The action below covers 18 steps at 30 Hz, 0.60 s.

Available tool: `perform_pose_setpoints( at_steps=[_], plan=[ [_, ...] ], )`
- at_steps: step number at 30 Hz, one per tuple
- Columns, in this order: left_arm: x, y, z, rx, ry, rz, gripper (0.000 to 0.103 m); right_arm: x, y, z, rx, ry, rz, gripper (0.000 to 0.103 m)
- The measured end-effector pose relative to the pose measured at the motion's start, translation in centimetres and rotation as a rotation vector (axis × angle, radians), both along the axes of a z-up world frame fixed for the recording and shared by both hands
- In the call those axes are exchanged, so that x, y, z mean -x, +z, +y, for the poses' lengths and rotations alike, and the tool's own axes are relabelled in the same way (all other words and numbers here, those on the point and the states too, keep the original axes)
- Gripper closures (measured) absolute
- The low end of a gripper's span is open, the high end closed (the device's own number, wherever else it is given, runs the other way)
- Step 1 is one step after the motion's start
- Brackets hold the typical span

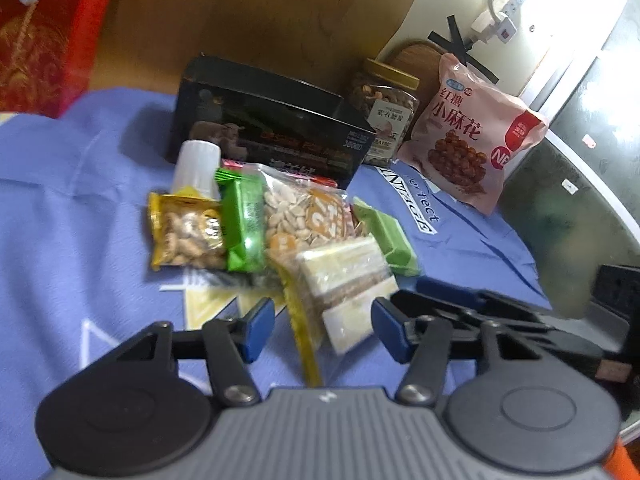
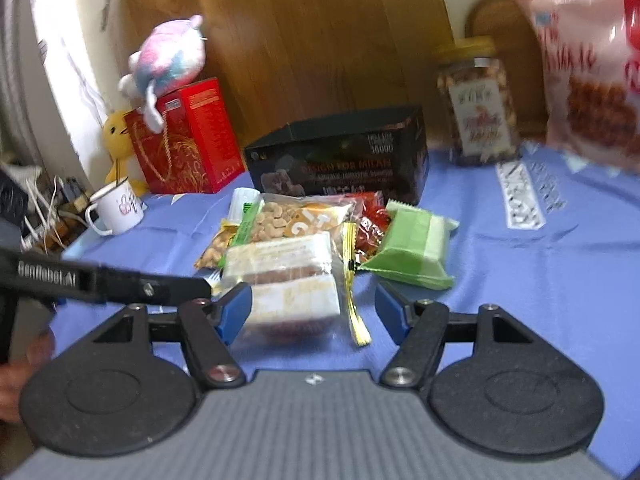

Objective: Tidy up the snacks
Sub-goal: 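Move the left gripper to the clear bag of white pastry, then close the left gripper on the clear pastry bag and lift it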

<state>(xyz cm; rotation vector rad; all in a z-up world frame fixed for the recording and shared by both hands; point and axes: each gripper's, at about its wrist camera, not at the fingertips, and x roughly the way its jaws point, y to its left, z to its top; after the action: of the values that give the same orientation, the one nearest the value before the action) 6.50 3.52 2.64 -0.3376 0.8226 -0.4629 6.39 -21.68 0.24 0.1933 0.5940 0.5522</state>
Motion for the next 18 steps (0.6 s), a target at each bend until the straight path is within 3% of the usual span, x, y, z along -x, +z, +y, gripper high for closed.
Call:
perform_pose_setpoints(
  at_steps=[4, 8, 12, 15, 18],
  plan=[
    [-1.1, -0.5, -0.1, 0.044, -0.007, 0.023, 0.079, -2.3, -0.7, -0.3, -0.134, 0.000, 0.125, 0.033],
    [-0.4, -0.6, 0.5, 0.072, -0.001, 0.036, 0.084, -3.0, -1.9, -1.1, -0.262, -0.006, 0.252, 0.035],
    [1.6, 0.1, 1.7, 0.059, 0.015, 0.013, 0.084, 0.0, -1.3, -1.5, -0.361, 0.048, 0.321, 0.034],
    [3.3, 0.3, 2.7, 0.084, -0.024, 0.021, 0.083, 3.6, -0.5, -0.6, -0.309, 0.137, 0.254, 0.031],
    [4.4, 0.4, 3.3, 0.064, -0.011, 0.021, 0.073, 6.7, 0.1, 1.0, -0.125, 0.194, 0.139, 0.029]
  ],
)
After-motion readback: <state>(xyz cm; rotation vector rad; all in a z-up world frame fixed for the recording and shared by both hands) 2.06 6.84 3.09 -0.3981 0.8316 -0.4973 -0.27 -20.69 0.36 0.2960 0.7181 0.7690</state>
